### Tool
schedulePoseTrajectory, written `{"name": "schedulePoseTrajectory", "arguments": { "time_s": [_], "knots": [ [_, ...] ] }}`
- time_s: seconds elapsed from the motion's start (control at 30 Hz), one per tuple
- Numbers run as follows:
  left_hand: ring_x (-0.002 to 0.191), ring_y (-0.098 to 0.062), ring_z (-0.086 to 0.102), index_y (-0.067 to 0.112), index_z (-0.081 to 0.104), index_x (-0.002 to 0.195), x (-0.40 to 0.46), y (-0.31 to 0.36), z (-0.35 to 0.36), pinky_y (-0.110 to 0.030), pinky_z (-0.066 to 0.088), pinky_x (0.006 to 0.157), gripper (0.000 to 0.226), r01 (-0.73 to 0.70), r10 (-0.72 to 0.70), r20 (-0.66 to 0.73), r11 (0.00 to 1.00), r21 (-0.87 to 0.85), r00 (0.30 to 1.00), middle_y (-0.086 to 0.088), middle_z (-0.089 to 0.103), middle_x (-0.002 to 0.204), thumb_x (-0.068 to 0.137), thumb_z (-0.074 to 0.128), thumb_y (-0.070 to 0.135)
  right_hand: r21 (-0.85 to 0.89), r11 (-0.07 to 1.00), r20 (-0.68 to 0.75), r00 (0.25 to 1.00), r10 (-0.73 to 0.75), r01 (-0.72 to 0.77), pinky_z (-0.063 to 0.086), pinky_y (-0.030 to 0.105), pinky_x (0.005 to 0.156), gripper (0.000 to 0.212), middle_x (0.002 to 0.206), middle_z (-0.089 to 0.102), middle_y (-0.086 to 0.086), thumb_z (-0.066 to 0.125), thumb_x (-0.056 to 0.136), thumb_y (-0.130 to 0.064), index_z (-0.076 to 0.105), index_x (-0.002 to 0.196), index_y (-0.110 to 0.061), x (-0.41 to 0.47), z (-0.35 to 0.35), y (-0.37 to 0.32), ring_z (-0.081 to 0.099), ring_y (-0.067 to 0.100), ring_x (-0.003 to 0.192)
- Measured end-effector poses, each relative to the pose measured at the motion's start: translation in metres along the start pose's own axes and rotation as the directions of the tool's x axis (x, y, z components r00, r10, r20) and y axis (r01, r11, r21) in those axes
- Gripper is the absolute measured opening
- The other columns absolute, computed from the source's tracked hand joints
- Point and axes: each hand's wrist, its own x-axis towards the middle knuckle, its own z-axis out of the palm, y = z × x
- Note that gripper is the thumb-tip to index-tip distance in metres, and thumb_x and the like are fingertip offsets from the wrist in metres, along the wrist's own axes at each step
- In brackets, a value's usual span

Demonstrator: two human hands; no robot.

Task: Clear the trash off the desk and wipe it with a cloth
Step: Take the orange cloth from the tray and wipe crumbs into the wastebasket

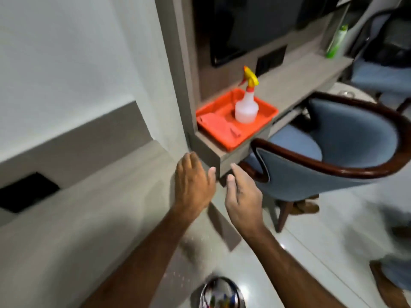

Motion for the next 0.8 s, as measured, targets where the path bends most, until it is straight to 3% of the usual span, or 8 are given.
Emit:
{"name": "schedulePoseTrajectory", "arguments": {
  "time_s": [0.17, 0.27, 0.33, 0.47, 0.57, 0.63, 0.7, 0.8],
  "knots": [
    [0.143, -0.039, 0.033, -0.008, 0.040, 0.141, 0.083, -0.068, 0.052, -0.047, 0.020, 0.125, 0.083, 0.189, -0.213, 0.252, 0.975, 0.115, 0.944, -0.029, 0.043, 0.149, 0.093, 0.030, 0.060, -0.188, 0.973, 0.190, 0.977, -0.101, 0.137, 0.042, 0.039, 0.106, 0.034, 0.129, 0.066, 0.022, 0.054, 0.100, -0.012, 0.062, 0.129, 0.003, 0.129, 0.060, -0.003, 0.061, 0.035, 0.121],
    [0.148, -0.043, 0.020, -0.008, 0.028, 0.147, 0.079, -0.090, 0.084, -0.052, 0.020, 0.122, 0.095, 0.238, -0.284, 0.245, 0.950, 0.202, 0.927, -0.031, 0.028, 0.157, 0.087, 0.038, 0.064, -0.330, 0.942, 0.283, 0.958, 0.045, 0.053, 0.046, 0.041, 0.089, 0.026, 0.112, 0.068, 0.021, 0.046, 0.102, -0.021, 0.063, 0.110, -0.003, 0.185, 0.090, 0.019, 0.062, 0.037, 0.106],
    [0.143, -0.048, 0.030, -0.012, 0.037, 0.142, 0.073, -0.093, 0.096, -0.056, 0.030, 0.116, 0.096, 0.193, -0.239, 0.192, 0.954, 0.228, 0.952, -0.035, 0.037, 0.150, 0.079, 0.050, 0.060, -0.357, 0.932, 0.296, 0.940, 0.173, -0.059, 0.047, 0.039, 0.082, 0.027, 0.109, 0.068, 0.023, 0.045, 0.102, -0.024, 0.063, 0.103, -0.003, 0.214, 0.107, 0.035, 0.063, 0.039, 0.102],
    [0.144, -0.046, 0.027, -0.012, 0.034, 0.144, 0.076, -0.096, 0.099, -0.057, 0.027, 0.118, 0.096, 0.206, -0.252, 0.162, 0.945, 0.256, 0.954, -0.034, 0.035, 0.152, 0.079, 0.057, 0.054, -0.504, 0.842, 0.361, 0.837, 0.410, -0.195, 0.047, 0.047, 0.103, 0.040, 0.129, 0.063, 0.019, 0.049, 0.096, -0.038, 0.057, 0.124, -0.010, 0.250, 0.127, 0.068, 0.059, 0.039, 0.119],
    [0.147, -0.044, 0.023, -0.011, 0.029, 0.147, 0.078, -0.097, 0.102, -0.054, 0.021, 0.122, 0.096, 0.215, -0.261, 0.157, 0.942, 0.258, 0.953, -0.032, 0.030, 0.155, 0.081, 0.049, 0.055, -0.564, 0.777, 0.356, 0.767, 0.533, -0.279, 0.043, 0.056, 0.107, 0.051, 0.129, 0.062, 0.015, 0.060, 0.087, -0.045, 0.054, 0.128, -0.014, 0.261, 0.136, 0.085, 0.057, 0.039, 0.122],
    [0.148, -0.043, 0.021, -0.011, 0.028, 0.147, 0.077, -0.096, 0.102, -0.053, 0.020, 0.123, 0.095, 0.214, -0.254, 0.141, 0.945, 0.250, 0.957, -0.032, 0.029, 0.156, 0.082, 0.045, 0.056, -0.535, 0.789, 0.389, 0.741, 0.547, -0.302, 0.049, 0.054, 0.101, 0.049, 0.118, 0.067, 0.014, 0.067, 0.084, -0.046, 0.061, 0.118, -0.011, 0.269, 0.140, 0.087, 0.064, 0.036, 0.111],
    [0.149, -0.042, 0.020, -0.010, 0.026, 0.148, 0.077, -0.096, 0.101, -0.053, 0.020, 0.123, 0.094, 0.213, -0.247, 0.125, 0.948, 0.236, 0.961, -0.031, 0.027, 0.157, 0.083, 0.041, 0.056, -0.463, 0.802, 0.431, 0.695, 0.576, -0.377, 0.057, 0.045, 0.086, 0.044, 0.108, 0.071, 0.012, 0.069, 0.087, -0.046, 0.065, 0.111, -0.009, 0.277, 0.142, 0.084, 0.069, 0.029, 0.094],
    [0.150, -0.040, 0.018, -0.009, 0.025, 0.149, 0.077, -0.096, 0.102, -0.052, 0.018, 0.124, 0.093, 0.205, -0.233, 0.111, 0.954, 0.221, 0.966, -0.030, 0.026, 0.158, 0.084, 0.037, 0.057, -0.327, 0.813, 0.451, 0.677, 0.582, -0.482, 0.056, 0.036, 0.065, 0.031, 0.103, 0.071, 0.010, 0.075, 0.087, -0.037, 0.064, 0.100, -0.011, 0.286, 0.137, 0.070, 0.068, 0.024, 0.083]
  ]
}}
